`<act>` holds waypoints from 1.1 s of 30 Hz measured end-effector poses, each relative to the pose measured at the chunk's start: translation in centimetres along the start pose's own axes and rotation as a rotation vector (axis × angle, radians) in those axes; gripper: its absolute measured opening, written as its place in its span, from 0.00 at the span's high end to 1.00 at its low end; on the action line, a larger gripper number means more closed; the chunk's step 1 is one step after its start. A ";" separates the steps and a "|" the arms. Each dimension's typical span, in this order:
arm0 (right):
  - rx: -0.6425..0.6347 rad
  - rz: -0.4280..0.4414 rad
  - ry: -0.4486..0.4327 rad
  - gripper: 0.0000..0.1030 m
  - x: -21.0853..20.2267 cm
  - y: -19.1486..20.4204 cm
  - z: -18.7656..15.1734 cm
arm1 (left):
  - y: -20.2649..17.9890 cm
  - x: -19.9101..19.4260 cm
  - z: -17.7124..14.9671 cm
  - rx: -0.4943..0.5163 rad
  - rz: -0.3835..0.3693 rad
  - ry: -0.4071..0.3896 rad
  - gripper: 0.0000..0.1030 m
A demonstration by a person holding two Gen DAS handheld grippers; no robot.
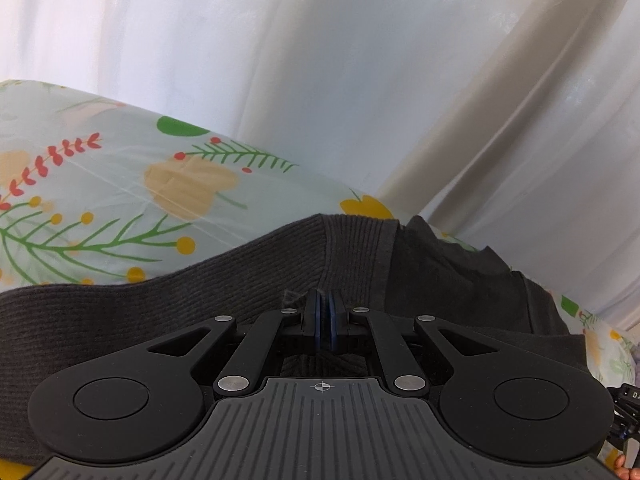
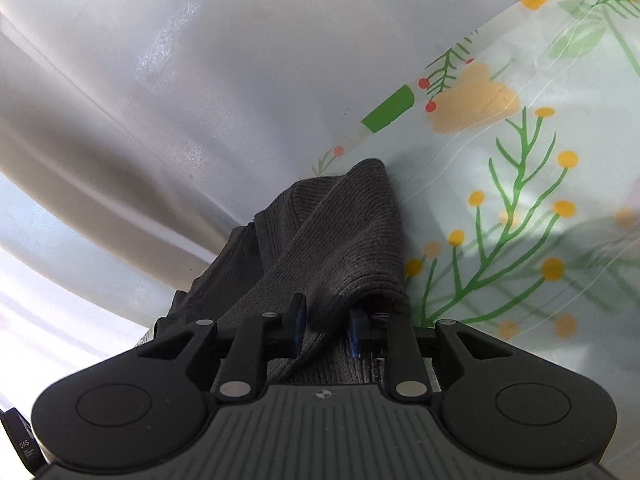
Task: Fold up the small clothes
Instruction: 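Lay the sleeve flat across the chest and open the right tool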
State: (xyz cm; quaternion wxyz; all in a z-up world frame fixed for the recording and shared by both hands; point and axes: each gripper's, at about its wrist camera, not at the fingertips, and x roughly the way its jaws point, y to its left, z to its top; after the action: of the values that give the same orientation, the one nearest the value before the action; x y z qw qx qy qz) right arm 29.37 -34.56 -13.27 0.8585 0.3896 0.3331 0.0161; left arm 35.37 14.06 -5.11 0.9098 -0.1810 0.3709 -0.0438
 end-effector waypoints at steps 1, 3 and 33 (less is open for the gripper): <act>-0.010 0.001 0.006 0.79 0.3 0.1 0.0 | -0.2 0.0 0.1 0.001 -0.001 -0.003 0.94; -0.055 -0.018 0.008 0.88 0.7 0.8 -0.1 | -0.5 -0.1 0.3 0.004 -0.011 -0.016 0.94; -0.642 -0.185 0.053 0.74 2.7 7.6 -3.3 | -1.1 -1.6 -0.7 0.202 0.140 -0.067 0.94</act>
State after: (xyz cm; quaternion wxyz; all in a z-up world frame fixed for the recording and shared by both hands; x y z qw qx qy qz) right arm 31.36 -26.32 -11.16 0.9262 0.0669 0.3673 0.0523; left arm 33.77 13.13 -4.09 0.9361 -0.0635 0.3457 -0.0110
